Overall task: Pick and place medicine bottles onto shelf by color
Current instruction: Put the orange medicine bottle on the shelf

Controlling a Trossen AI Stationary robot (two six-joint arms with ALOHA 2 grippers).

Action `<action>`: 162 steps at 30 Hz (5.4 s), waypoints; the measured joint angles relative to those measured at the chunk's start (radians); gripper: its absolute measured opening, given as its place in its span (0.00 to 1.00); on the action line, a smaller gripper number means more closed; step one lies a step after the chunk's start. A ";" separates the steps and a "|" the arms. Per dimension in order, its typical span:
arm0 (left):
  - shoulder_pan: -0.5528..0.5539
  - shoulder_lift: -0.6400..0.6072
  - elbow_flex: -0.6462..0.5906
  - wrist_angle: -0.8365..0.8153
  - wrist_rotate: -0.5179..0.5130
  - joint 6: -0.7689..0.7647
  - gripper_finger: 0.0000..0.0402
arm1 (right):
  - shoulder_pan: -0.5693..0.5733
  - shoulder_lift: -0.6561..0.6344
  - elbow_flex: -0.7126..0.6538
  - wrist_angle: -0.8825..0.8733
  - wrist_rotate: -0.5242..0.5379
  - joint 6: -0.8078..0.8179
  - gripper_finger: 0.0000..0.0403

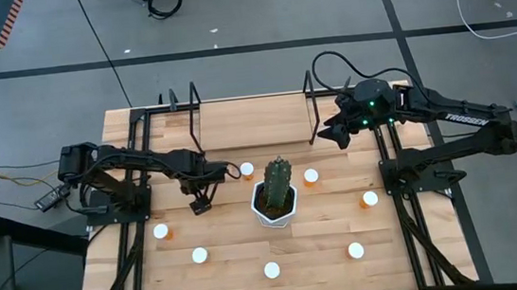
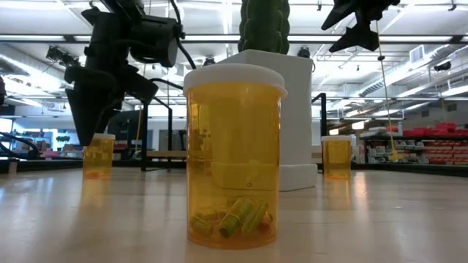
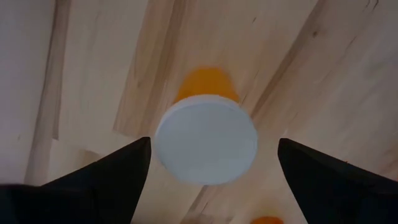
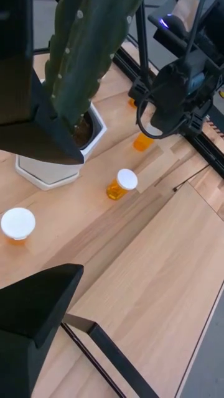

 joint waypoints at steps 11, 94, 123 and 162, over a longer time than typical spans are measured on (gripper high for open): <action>0.001 0.000 0.000 0.025 -0.026 0.002 0.89 | 0.000 0.000 0.000 0.000 0.051 -0.001 0.70; 0.139 0.346 0.459 0.232 0.027 0.629 0.87 | 0.000 -0.001 -0.001 -0.079 0.085 -0.004 0.70; 0.130 0.381 0.460 0.263 -0.007 0.631 0.75 | -0.001 -0.001 -0.001 -0.090 0.104 0.019 0.70; 0.143 0.381 0.621 0.014 -0.047 0.644 0.59 | 0.000 -0.001 -0.001 -0.122 0.104 -0.016 0.70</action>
